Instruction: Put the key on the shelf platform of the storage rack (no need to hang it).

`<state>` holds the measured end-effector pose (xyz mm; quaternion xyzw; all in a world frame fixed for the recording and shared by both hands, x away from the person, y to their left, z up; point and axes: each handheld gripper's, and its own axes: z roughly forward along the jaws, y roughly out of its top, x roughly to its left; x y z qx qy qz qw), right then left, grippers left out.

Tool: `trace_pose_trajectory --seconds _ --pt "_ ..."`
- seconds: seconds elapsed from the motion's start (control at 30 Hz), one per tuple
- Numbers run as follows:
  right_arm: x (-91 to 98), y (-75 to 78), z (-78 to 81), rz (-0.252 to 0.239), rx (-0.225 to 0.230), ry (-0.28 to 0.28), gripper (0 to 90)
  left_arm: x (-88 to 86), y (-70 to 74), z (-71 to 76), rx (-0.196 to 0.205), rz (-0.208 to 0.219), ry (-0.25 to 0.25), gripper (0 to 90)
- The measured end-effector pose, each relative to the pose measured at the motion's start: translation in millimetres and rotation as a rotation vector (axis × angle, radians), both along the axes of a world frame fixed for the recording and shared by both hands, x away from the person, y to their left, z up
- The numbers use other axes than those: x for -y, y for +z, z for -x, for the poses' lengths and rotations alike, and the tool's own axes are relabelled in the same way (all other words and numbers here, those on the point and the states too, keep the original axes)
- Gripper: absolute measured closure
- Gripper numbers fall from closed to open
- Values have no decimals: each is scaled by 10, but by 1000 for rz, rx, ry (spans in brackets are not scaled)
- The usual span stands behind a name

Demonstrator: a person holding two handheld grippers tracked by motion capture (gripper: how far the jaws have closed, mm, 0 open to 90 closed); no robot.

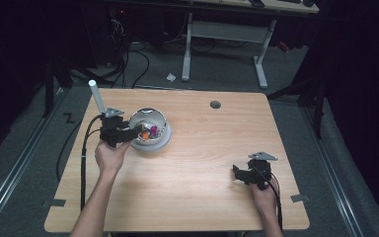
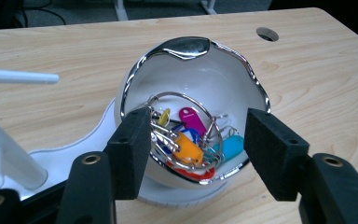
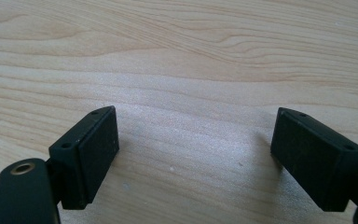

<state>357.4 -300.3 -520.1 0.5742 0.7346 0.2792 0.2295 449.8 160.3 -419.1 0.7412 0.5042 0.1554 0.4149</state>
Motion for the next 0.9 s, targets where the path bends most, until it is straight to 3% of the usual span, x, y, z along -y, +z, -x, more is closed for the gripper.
trace_pose_trajectory --seconds 0.47,0.9 --pt "1 0 0 0 -1 1 152 -42 80 181 24 33 -18 405" --pt "-1 0 0 -1 -1 0 152 65 8 389 18 27 -76 392"
